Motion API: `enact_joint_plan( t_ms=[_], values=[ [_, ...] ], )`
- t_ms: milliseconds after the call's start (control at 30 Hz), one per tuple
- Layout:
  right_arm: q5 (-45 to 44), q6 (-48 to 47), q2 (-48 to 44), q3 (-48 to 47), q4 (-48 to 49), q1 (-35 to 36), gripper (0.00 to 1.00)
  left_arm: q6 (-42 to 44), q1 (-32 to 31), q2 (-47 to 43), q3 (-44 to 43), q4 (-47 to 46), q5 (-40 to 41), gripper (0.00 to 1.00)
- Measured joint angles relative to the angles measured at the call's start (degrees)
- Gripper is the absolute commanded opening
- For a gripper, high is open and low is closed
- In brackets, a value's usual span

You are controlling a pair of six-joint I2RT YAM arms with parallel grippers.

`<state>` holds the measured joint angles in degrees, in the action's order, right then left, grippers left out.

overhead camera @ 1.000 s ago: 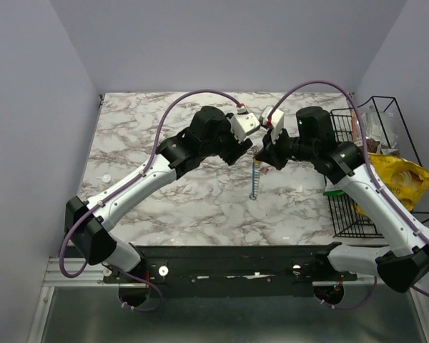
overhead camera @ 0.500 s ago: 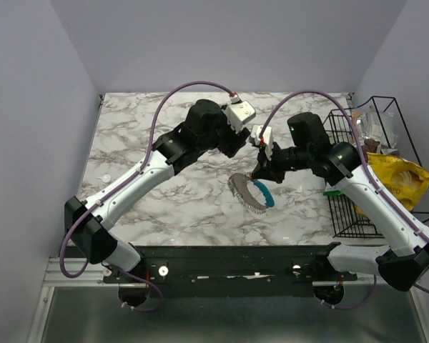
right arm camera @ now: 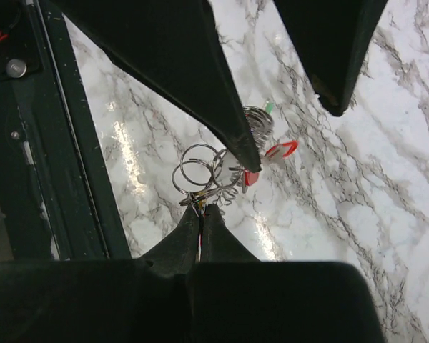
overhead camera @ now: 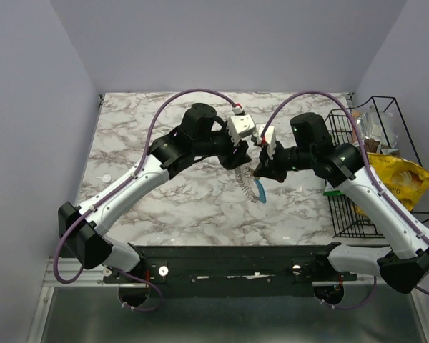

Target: Remove the keys from the keyring

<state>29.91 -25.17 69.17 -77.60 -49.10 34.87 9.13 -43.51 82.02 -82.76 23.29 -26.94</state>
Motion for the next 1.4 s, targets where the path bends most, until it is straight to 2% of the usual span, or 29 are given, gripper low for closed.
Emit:
enact_joint_plan(
  t_ms=[167, 367, 700, 900, 1067, 1233, 1400],
  values=[
    [-0.50, -1.46, -0.81, 0.04, -0.85, -0.07, 0.01, 0.72, 0.07, 0.17, 1.62, -0.94, -3.91, 0.64],
    [-1.42, -4.02, -1.07, 0.00, -1.90, -0.07, 0.01, 0.74, 0.15, 1.05, 1.70, -1.42, -8.92, 0.64],
    [-14.84, -12.59, -2.86, 0.48, -1.70, 1.05, 0.01, 0.74, 0.15, 2.34, 1.86, -1.84, -14.47, 0.64],
    [-26.45, -18.49, -4.92, 3.30, 0.79, 5.18, 0.01, -1.44, 0.22, 3.08, 2.40, -2.67, -13.92, 0.63],
    [-32.81, -19.80, -4.85, 3.26, 1.55, 5.35, 0.01, -4.13, 0.26, 3.41, 2.58, -4.00, -9.86, 0.63],
    [-34.07, -19.26, -3.93, 1.03, -0.68, 5.46, 0.01, -6.01, 0.33, 3.56, 2.86, -5.81, -7.50, 0.66],
    [-29.62, -19.21, -4.11, -1.55, -1.79, 6.08, 0.01, -7.52, 0.48, 4.24, 2.91, -6.97, -5.42, 0.66]
  ],
)
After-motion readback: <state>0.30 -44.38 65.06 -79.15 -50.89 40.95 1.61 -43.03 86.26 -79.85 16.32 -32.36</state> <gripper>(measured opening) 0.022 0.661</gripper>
